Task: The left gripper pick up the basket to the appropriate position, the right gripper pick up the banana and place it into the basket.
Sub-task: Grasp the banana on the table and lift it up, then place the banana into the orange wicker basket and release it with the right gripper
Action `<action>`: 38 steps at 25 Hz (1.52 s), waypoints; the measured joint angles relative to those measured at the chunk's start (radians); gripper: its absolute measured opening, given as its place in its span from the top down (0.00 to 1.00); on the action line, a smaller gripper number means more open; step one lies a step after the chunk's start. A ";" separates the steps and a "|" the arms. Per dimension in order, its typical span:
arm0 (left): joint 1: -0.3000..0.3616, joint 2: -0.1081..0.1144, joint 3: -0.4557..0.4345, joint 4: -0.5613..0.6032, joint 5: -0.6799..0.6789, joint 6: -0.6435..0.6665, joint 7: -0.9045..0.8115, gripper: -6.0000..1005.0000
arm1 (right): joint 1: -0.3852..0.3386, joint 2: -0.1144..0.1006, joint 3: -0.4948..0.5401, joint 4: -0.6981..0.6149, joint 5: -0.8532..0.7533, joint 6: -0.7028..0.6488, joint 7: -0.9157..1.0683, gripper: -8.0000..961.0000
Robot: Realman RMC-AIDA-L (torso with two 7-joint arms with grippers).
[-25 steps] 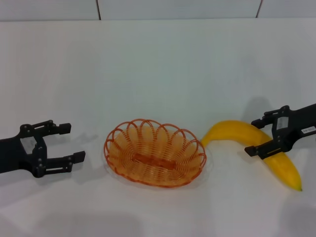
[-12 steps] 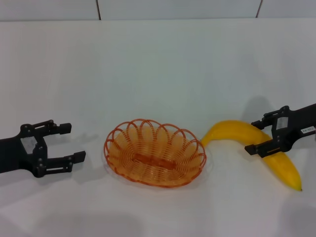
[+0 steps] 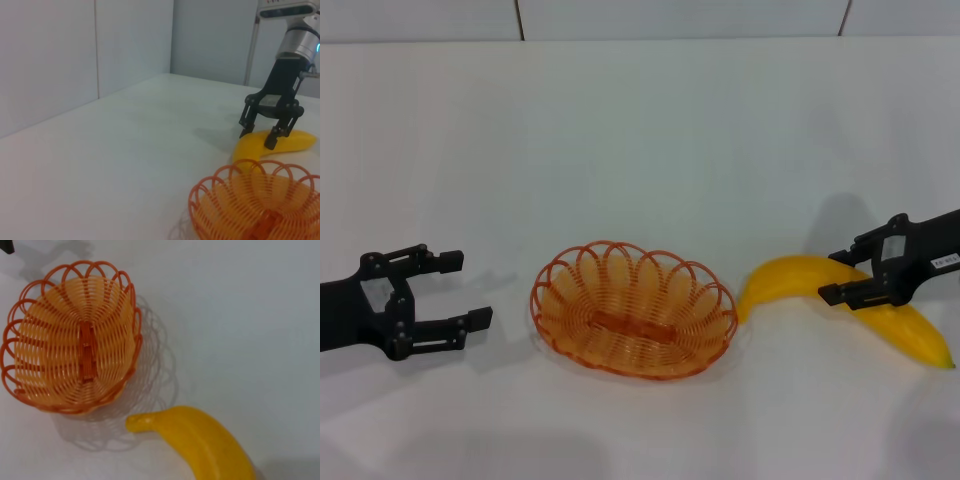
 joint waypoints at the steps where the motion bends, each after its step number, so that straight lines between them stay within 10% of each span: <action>1: 0.000 0.000 0.000 0.000 0.000 0.000 0.000 0.16 | 0.000 0.000 0.000 0.000 0.000 0.000 0.000 0.46; 12: 0.004 0.001 -0.002 0.000 0.000 0.001 -0.001 0.16 | 0.005 -0.002 0.015 -0.137 0.060 -0.065 0.055 0.47; 27: 0.000 0.001 -0.002 0.000 0.000 0.001 -0.001 0.16 | 0.031 0.005 -0.110 -0.330 0.491 -0.486 0.102 0.46; 38: -0.007 -0.001 0.000 -0.008 0.000 -0.002 0.004 0.16 | 0.092 0.008 -0.417 -0.056 0.701 -0.172 0.172 0.45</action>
